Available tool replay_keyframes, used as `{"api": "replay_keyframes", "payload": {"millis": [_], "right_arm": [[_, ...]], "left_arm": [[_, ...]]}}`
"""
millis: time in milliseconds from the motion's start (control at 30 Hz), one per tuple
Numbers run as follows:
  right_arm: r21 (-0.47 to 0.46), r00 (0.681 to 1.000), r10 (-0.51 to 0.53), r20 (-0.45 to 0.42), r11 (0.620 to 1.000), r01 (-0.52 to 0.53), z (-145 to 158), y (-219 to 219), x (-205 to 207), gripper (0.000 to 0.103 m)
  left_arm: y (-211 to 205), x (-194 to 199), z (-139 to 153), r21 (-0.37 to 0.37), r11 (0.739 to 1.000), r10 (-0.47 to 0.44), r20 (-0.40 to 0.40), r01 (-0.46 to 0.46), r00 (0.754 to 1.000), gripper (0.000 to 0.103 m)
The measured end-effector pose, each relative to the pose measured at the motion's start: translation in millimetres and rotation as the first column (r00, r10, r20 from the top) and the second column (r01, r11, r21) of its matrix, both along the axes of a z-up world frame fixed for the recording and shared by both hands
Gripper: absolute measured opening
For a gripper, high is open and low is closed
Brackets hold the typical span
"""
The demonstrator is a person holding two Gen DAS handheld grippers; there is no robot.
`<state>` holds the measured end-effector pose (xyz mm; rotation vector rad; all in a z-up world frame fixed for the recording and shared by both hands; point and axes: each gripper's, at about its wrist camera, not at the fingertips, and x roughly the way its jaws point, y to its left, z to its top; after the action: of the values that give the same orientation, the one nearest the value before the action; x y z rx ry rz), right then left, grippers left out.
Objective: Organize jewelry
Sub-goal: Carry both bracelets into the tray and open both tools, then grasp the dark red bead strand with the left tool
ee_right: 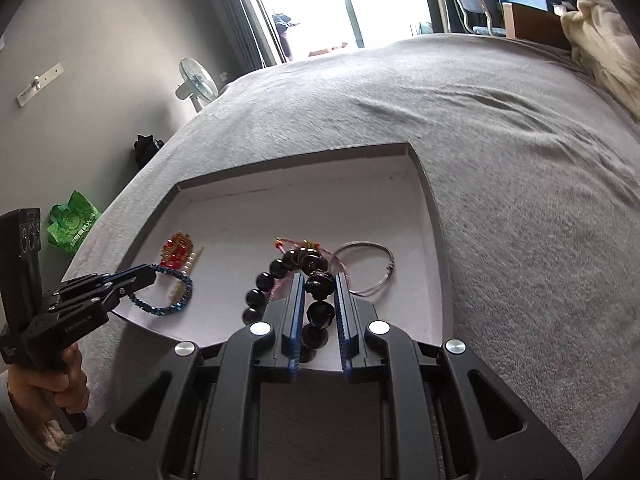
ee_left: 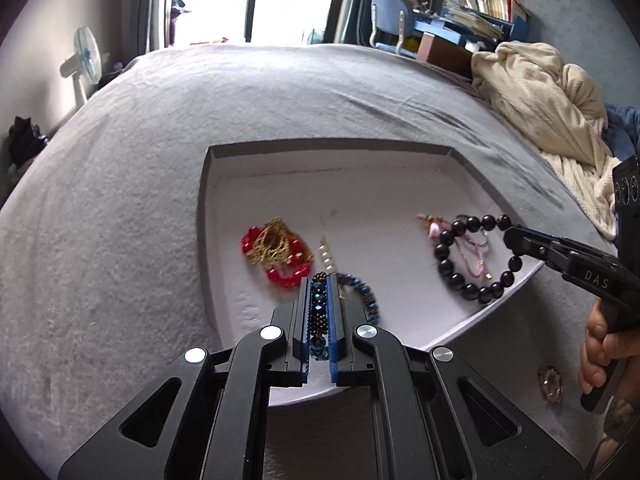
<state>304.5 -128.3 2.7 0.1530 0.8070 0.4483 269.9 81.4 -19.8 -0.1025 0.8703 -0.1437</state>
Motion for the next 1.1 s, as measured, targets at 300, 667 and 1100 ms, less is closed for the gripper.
{"api": "replay_keyframes", "payload": {"millis": [300, 667, 1100], "right_arm": [[0.002, 1.000, -0.025, -0.007, 1.000, 0.025, -5.3, -10.2, -4.9, 0.027], [0.037, 0.998, -0.044, 0.052, 0.998, 0.042, 5.3, -32.4, -45.3, 0.045], [0.034, 0.999, -0.035, 0.030, 0.999, 0.034, -10.1, -50.8, -100.0, 0.059]], "left_arm": [[0.6, -3.3, 1.3, 0.037, 0.999, 0.000, 0.011, -0.001, 1.000, 0.022], [-1.9, -37.6, 15.3, 0.038, 0.999, -0.001, 0.088, -0.003, 0.996, 0.062], [-22.5, -96.5, 16.1, 0.002, 0.999, -0.052, 0.115, 0.052, 0.992, 0.078]]}}
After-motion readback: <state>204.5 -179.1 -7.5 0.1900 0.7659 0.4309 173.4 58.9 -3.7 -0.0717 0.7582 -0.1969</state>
